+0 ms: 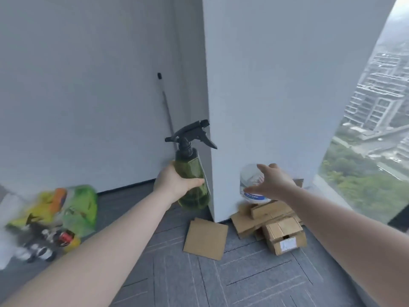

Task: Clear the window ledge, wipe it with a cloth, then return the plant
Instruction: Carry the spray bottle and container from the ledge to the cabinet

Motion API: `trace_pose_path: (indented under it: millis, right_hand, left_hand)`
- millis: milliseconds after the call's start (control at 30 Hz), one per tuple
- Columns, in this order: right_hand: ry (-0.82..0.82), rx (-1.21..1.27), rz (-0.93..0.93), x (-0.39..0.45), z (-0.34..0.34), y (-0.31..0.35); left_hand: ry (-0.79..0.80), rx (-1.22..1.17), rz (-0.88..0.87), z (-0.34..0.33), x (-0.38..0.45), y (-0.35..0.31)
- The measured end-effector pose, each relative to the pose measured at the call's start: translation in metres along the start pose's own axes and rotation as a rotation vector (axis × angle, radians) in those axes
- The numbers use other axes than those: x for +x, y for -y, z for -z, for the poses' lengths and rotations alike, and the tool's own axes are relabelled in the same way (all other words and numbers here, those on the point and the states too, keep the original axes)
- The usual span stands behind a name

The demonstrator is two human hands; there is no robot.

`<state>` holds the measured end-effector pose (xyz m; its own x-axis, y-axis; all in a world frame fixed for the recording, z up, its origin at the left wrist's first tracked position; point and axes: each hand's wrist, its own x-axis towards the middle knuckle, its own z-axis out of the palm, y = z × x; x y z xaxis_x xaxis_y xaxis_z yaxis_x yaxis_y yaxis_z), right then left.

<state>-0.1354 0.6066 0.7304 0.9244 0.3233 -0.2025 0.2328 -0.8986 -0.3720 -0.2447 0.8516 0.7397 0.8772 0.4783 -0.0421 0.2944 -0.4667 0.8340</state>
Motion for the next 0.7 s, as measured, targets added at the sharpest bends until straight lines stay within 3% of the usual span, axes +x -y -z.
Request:
trace_pose_path:
  millis: [267, 700]
  right_hand:
    - [0.125, -0.028, 0.315, -0.002, -0.105, 0.26]
    - [0.365, -0.155, 0.721, 0.005, -0.281, 0.577]
  left_hand:
    - [-0.315, -0.008, 0.222, 0.212, -0.041, 0.142]
    - [-0.749, -0.054, 0.583, 0.419, -0.098, 0.338]
